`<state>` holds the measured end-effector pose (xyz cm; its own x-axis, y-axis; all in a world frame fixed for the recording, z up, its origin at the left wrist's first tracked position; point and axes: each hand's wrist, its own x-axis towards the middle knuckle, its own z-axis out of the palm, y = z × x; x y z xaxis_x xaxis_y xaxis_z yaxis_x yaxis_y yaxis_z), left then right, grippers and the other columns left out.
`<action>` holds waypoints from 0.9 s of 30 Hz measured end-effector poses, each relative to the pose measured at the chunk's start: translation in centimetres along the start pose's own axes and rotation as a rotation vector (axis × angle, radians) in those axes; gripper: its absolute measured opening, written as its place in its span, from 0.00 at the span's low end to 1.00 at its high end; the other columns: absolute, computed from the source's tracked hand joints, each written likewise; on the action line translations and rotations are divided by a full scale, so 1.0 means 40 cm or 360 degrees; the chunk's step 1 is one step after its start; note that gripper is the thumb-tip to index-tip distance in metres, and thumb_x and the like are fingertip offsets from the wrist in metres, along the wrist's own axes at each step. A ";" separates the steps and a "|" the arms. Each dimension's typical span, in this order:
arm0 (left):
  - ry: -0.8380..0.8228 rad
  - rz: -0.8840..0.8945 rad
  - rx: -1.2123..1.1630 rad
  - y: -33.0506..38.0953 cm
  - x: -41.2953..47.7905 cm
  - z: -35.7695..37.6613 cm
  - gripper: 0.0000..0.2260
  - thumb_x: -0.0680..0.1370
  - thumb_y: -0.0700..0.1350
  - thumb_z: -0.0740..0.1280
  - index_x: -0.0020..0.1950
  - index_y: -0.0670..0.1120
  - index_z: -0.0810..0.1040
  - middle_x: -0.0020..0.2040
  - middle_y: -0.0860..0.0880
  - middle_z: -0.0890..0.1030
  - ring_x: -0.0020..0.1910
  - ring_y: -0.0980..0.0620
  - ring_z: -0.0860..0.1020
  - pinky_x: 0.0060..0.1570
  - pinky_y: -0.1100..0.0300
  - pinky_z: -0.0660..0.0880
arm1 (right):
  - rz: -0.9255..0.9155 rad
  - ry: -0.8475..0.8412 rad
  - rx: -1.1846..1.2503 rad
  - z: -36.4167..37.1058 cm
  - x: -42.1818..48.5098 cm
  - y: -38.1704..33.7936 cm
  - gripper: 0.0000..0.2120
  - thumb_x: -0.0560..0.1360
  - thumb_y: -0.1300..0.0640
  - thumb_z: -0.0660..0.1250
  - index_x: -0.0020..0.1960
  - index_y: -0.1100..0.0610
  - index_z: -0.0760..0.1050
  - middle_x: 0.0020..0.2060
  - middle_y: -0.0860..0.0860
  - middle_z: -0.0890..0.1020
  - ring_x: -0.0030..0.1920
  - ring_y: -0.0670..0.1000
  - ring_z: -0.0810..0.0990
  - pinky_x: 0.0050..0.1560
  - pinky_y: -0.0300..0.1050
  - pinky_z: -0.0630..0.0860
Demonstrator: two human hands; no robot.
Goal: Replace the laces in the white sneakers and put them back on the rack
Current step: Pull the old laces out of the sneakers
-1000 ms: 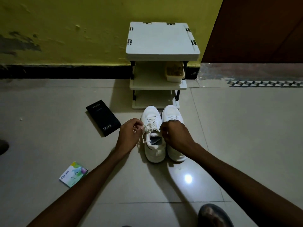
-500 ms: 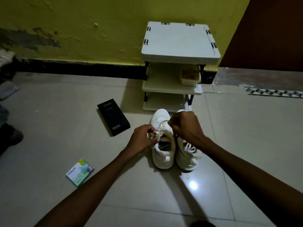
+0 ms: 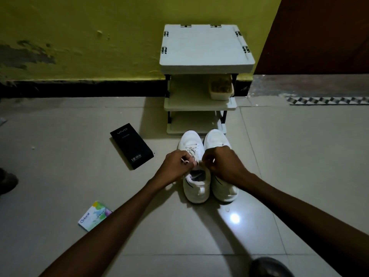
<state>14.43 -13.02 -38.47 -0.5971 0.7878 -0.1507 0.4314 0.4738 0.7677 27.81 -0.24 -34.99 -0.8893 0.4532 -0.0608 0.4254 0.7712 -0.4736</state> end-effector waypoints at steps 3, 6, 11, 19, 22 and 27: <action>-0.0057 -0.0073 -0.0106 0.001 0.004 -0.007 0.07 0.77 0.48 0.70 0.41 0.48 0.81 0.42 0.52 0.81 0.41 0.57 0.78 0.39 0.67 0.72 | -0.0044 -0.0155 -0.0126 0.028 0.002 -0.002 0.07 0.74 0.57 0.69 0.51 0.52 0.82 0.43 0.52 0.83 0.44 0.54 0.81 0.40 0.41 0.73; -0.0181 -0.0271 -0.0465 0.008 0.010 -0.010 0.11 0.78 0.49 0.68 0.39 0.44 0.81 0.38 0.48 0.81 0.37 0.53 0.77 0.41 0.62 0.73 | -0.0078 -0.0226 -0.0180 0.037 -0.009 0.008 0.06 0.74 0.56 0.69 0.50 0.52 0.82 0.43 0.53 0.83 0.44 0.55 0.82 0.42 0.45 0.77; -0.0233 -0.0307 -0.0735 0.042 0.007 -0.010 0.15 0.81 0.48 0.63 0.44 0.39 0.82 0.36 0.51 0.82 0.33 0.60 0.77 0.39 0.68 0.74 | -0.0110 -0.0277 -0.0120 0.033 -0.025 0.007 0.11 0.74 0.60 0.69 0.55 0.54 0.82 0.49 0.53 0.84 0.49 0.55 0.82 0.48 0.46 0.78; -0.0122 -0.0066 -0.0120 0.024 0.000 -0.018 0.11 0.78 0.35 0.62 0.47 0.48 0.81 0.46 0.52 0.82 0.40 0.61 0.78 0.39 0.75 0.70 | 0.0012 -0.0130 -0.0014 0.050 0.002 0.011 0.06 0.70 0.61 0.67 0.45 0.57 0.82 0.40 0.54 0.83 0.41 0.55 0.81 0.43 0.49 0.79; -0.0170 0.0066 0.0128 0.009 -0.002 -0.017 0.12 0.74 0.33 0.66 0.50 0.47 0.82 0.47 0.51 0.78 0.46 0.54 0.77 0.46 0.67 0.72 | 0.0045 -0.0064 0.0005 0.055 -0.008 0.015 0.06 0.72 0.60 0.66 0.47 0.57 0.81 0.41 0.54 0.83 0.42 0.56 0.81 0.43 0.49 0.79; -0.0139 0.0155 0.0392 0.007 0.004 0.003 0.07 0.74 0.38 0.70 0.49 0.48 0.82 0.47 0.50 0.73 0.47 0.52 0.75 0.50 0.59 0.74 | 0.0010 -0.0034 0.0050 0.050 0.004 0.044 0.10 0.73 0.60 0.67 0.53 0.54 0.80 0.45 0.53 0.83 0.46 0.56 0.82 0.46 0.51 0.80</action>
<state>14.52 -12.72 -38.37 -0.4886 0.8603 -0.1451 0.6418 0.4671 0.6082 28.09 0.29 -37.58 -0.8902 0.4480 -0.0824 0.4258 0.7539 -0.5003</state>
